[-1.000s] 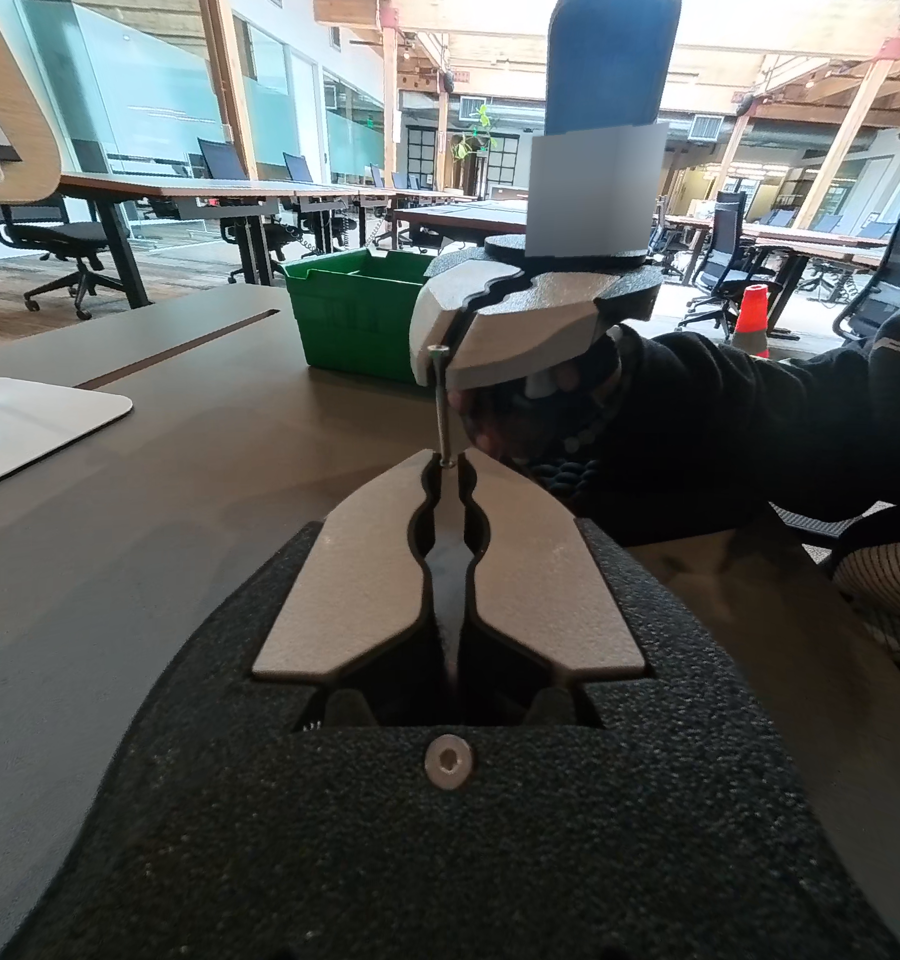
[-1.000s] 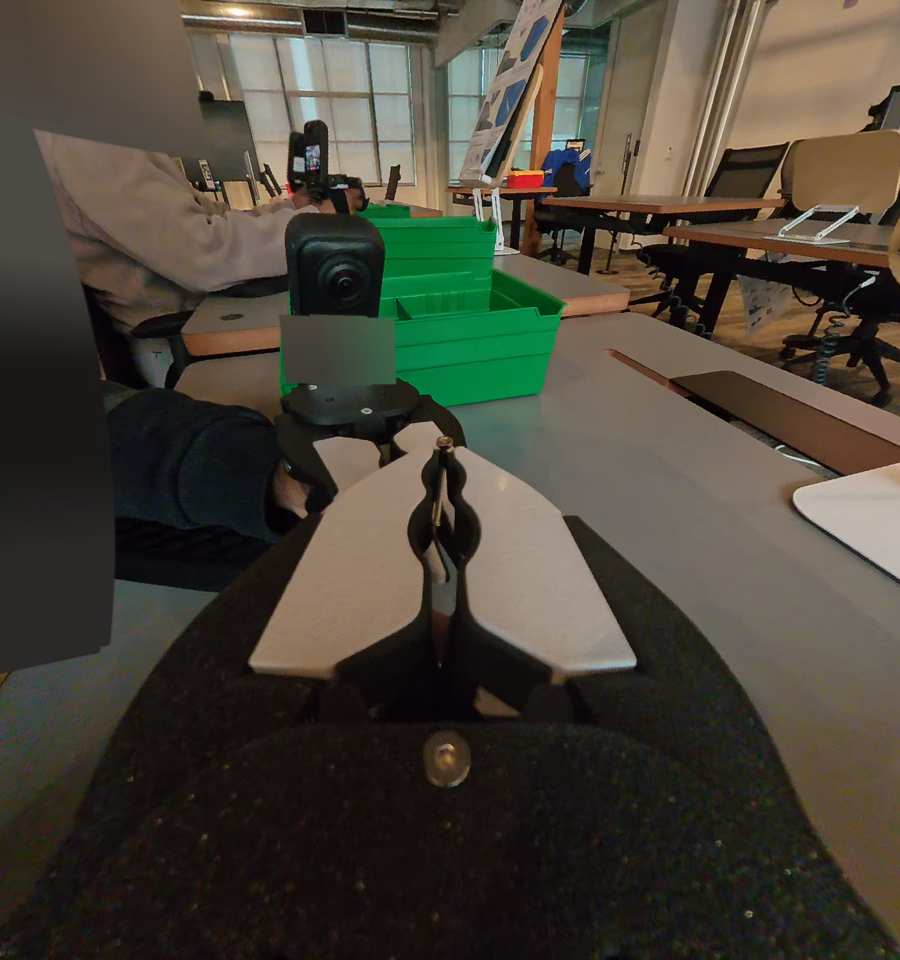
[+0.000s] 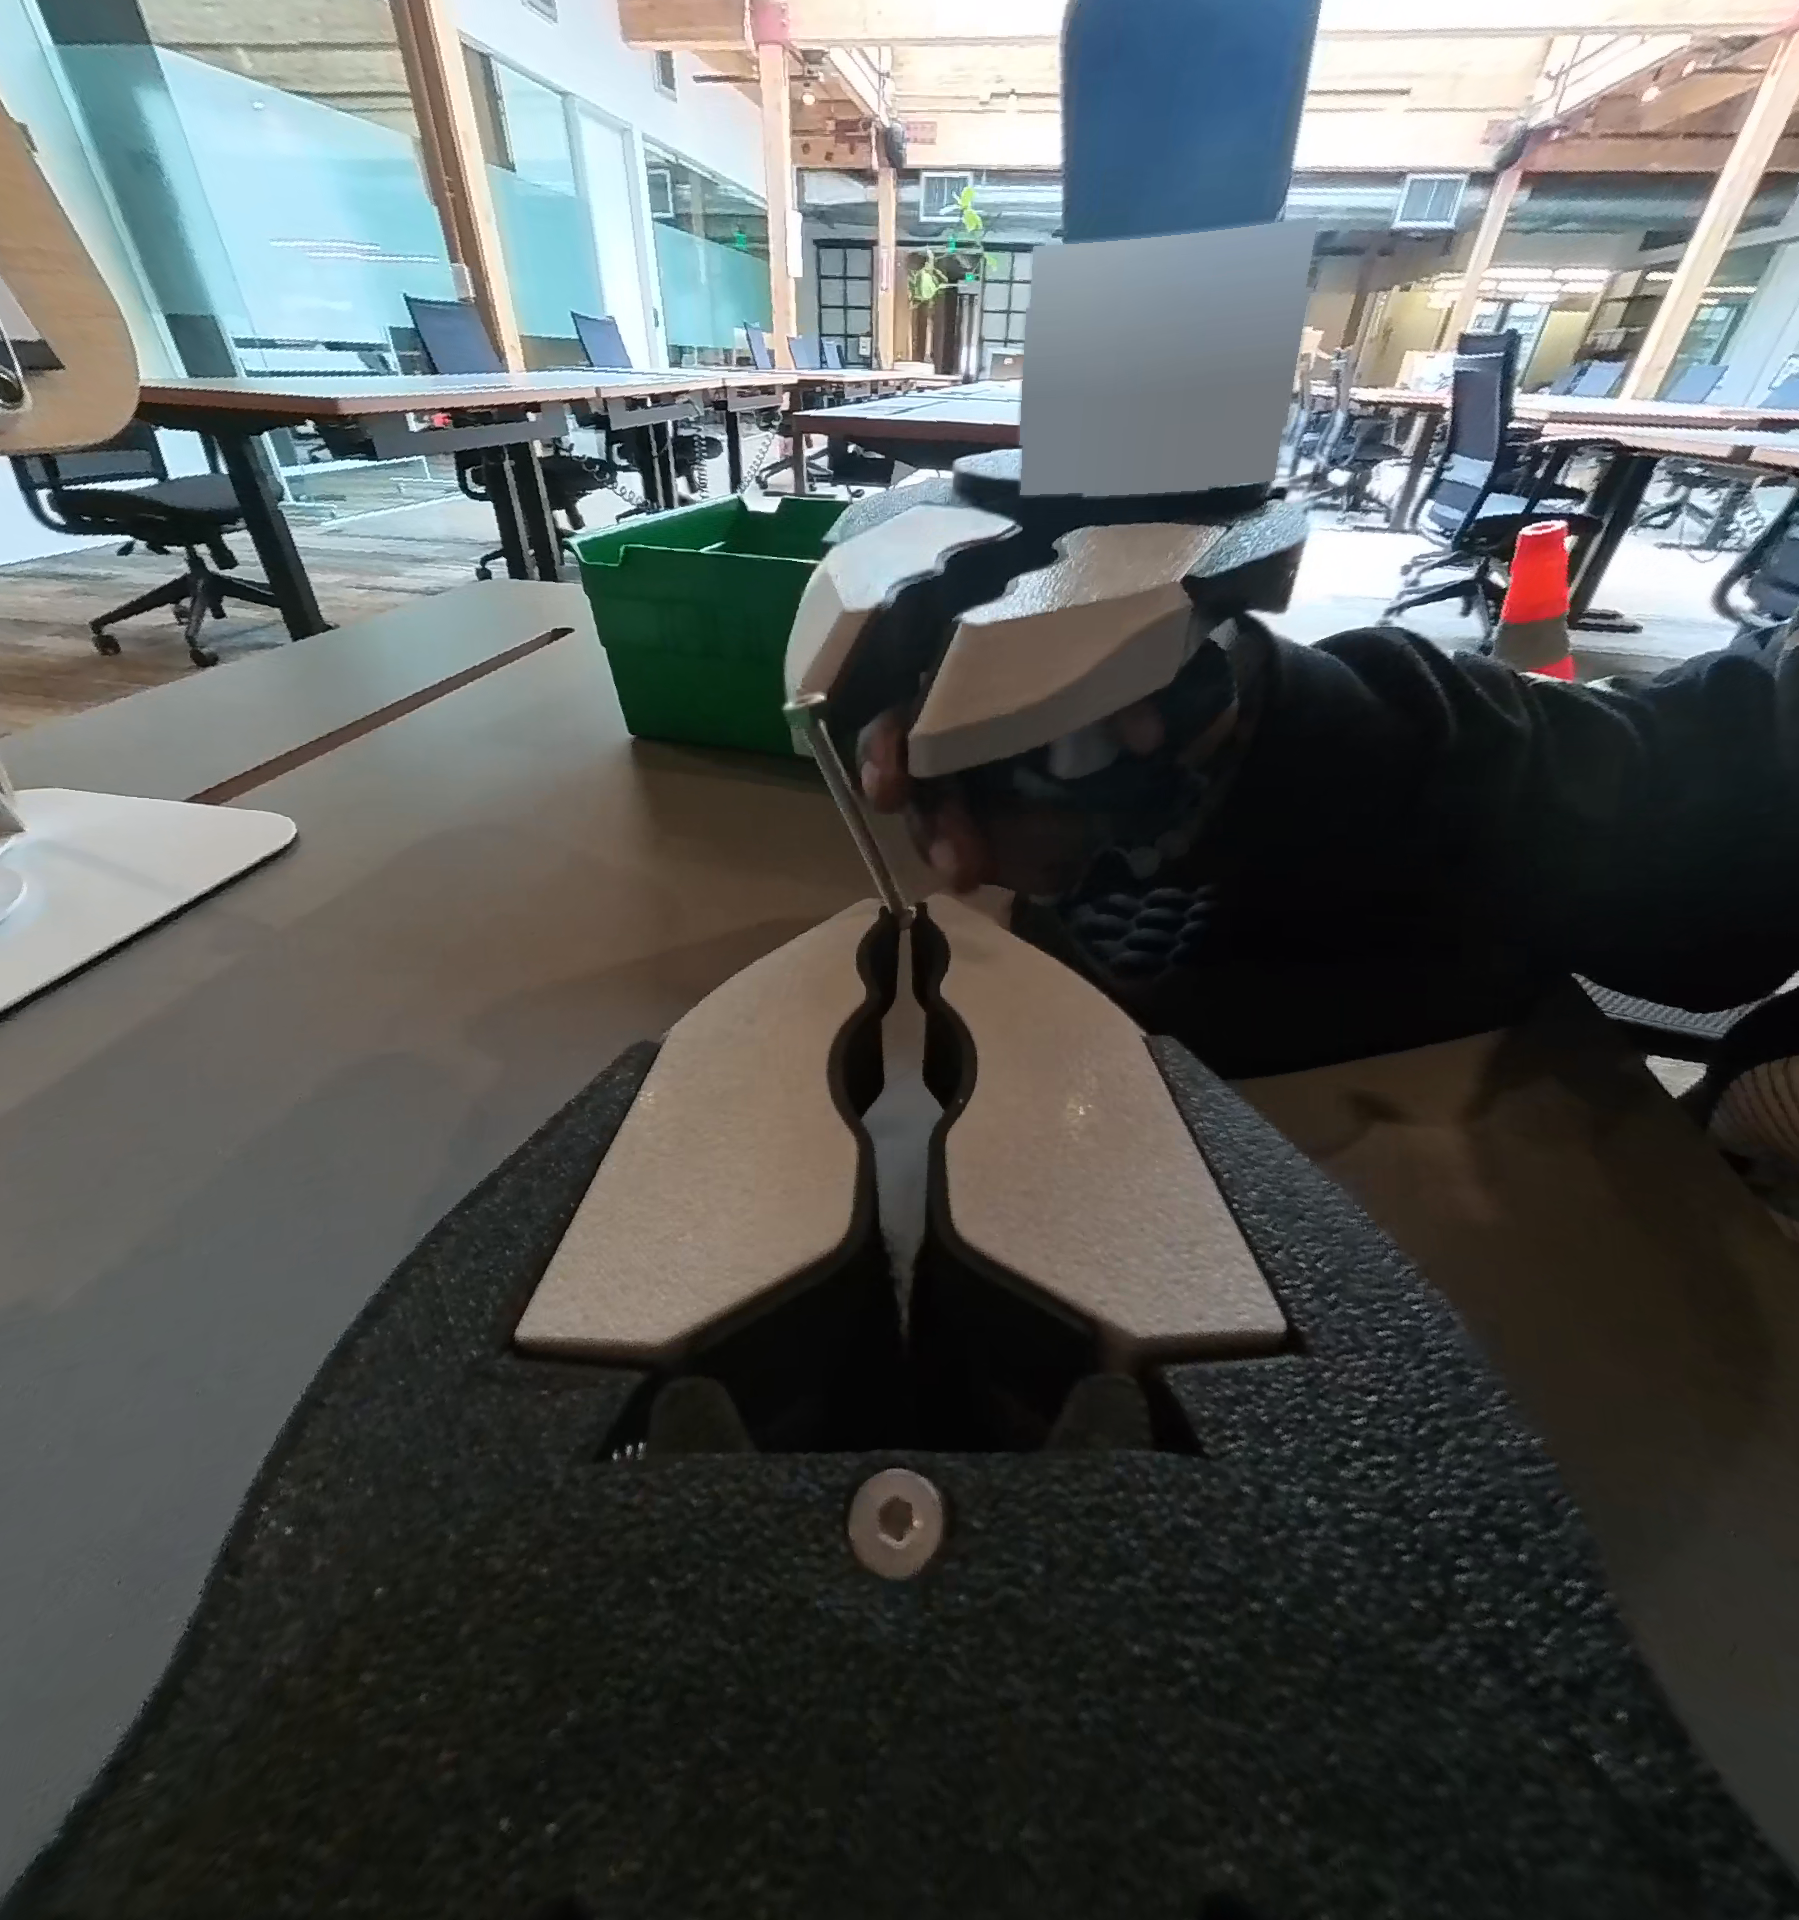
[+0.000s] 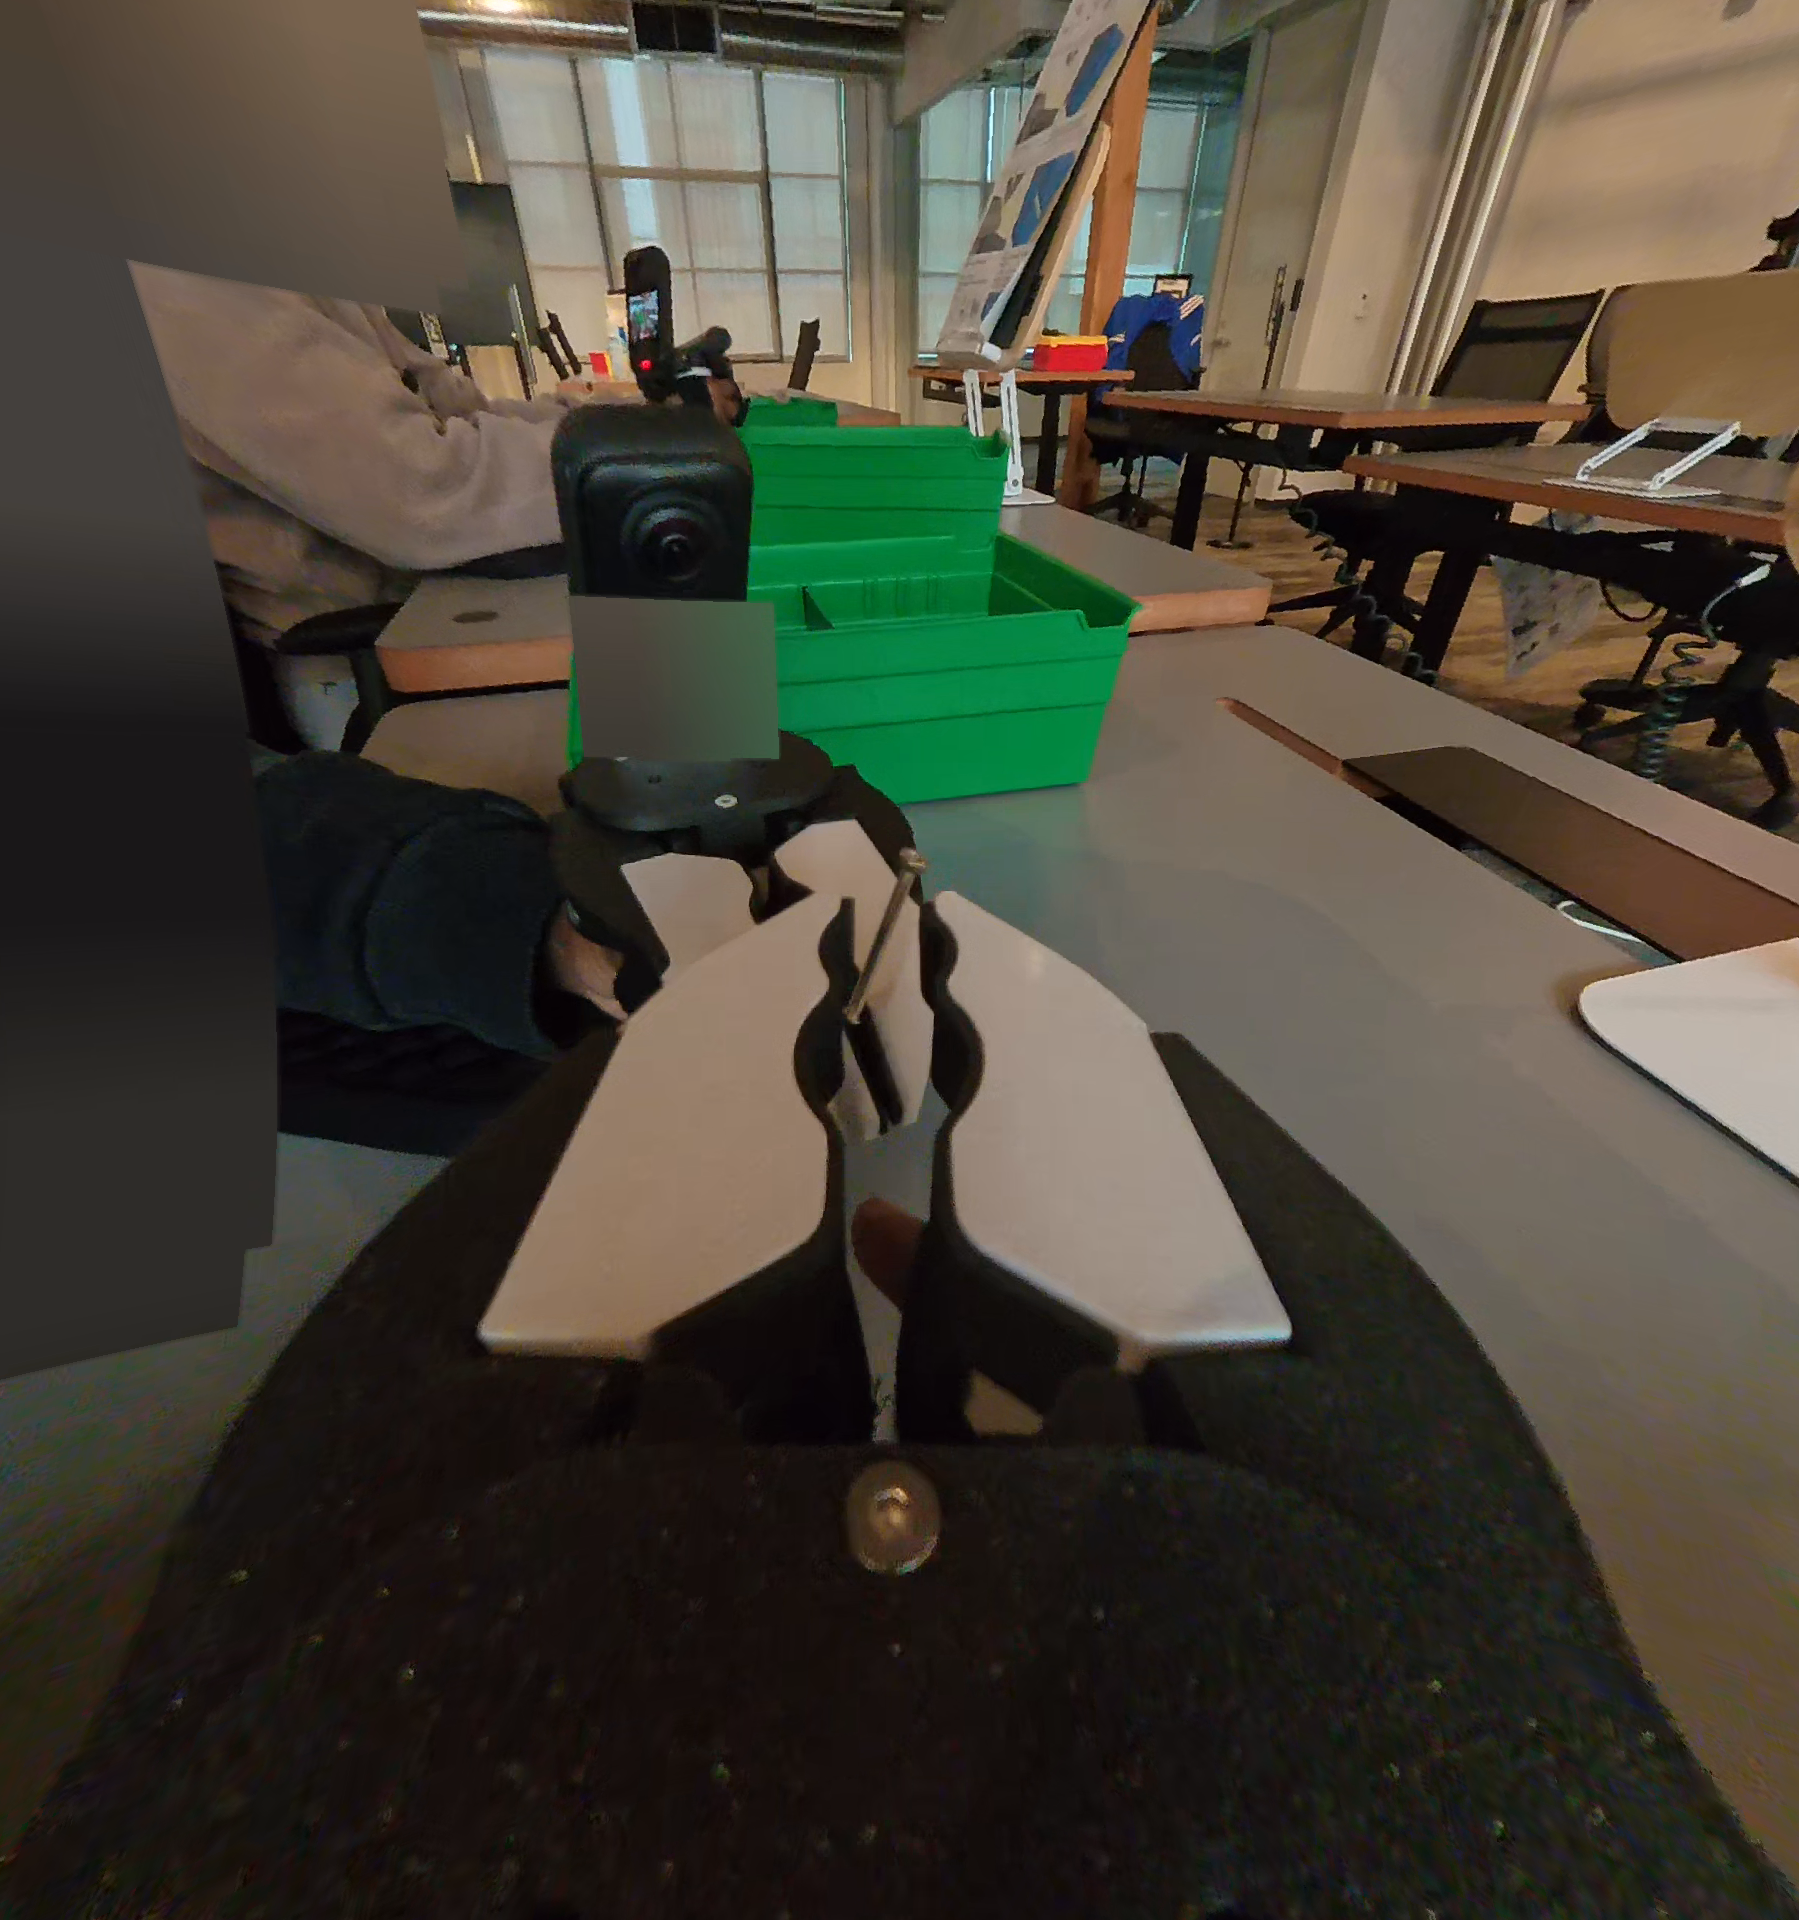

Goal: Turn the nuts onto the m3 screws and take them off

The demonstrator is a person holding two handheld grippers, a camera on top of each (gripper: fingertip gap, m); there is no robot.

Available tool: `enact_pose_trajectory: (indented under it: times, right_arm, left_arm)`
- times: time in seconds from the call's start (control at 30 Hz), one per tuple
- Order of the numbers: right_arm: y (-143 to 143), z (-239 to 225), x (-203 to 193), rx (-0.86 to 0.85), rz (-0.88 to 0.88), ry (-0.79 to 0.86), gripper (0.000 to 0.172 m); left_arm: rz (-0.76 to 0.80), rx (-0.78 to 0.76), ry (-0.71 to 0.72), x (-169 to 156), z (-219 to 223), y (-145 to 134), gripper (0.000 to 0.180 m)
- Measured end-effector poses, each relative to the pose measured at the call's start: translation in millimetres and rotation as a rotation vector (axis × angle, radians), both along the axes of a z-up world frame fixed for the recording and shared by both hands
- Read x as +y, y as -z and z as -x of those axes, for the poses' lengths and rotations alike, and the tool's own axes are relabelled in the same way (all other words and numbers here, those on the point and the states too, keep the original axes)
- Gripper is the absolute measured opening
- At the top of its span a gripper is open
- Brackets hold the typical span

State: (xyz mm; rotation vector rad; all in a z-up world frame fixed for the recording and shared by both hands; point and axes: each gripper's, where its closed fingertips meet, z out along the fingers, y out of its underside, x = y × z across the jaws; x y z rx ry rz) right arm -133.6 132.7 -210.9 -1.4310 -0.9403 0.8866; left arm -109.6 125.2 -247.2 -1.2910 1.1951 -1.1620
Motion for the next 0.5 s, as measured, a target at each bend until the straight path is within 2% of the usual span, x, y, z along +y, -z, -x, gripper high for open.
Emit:
enact_pose_trajectory:
  times: [0.17,0.27,0.4,0.5]
  right_arm:
    - [0.7,1.2,-2.4,-0.032,-0.014,-0.012,0.01]
    - [-3.4,0.9,-5.0,-0.03,-0.024,-0.023,0.01]
    - [-4.3,5.5,-4.9,-0.016,-0.014,-0.032,0.019]
    - [-5.3,7.4,-6.0,-0.026,-0.04,-0.027,0.017]
  left_arm:
    - [-0.073,0.039,-0.017,-0.7,-0.2,2.6,0.002]
    - [-0.08,0.04,-0.012,-1.8,-0.3,2.7,0.002]
    - [-0.083,0.045,0.001,-4.6,-1.7,3.7,0.002]
    - [-0.083,0.044,0.0,-4.7,-1.3,3.7,0.001]
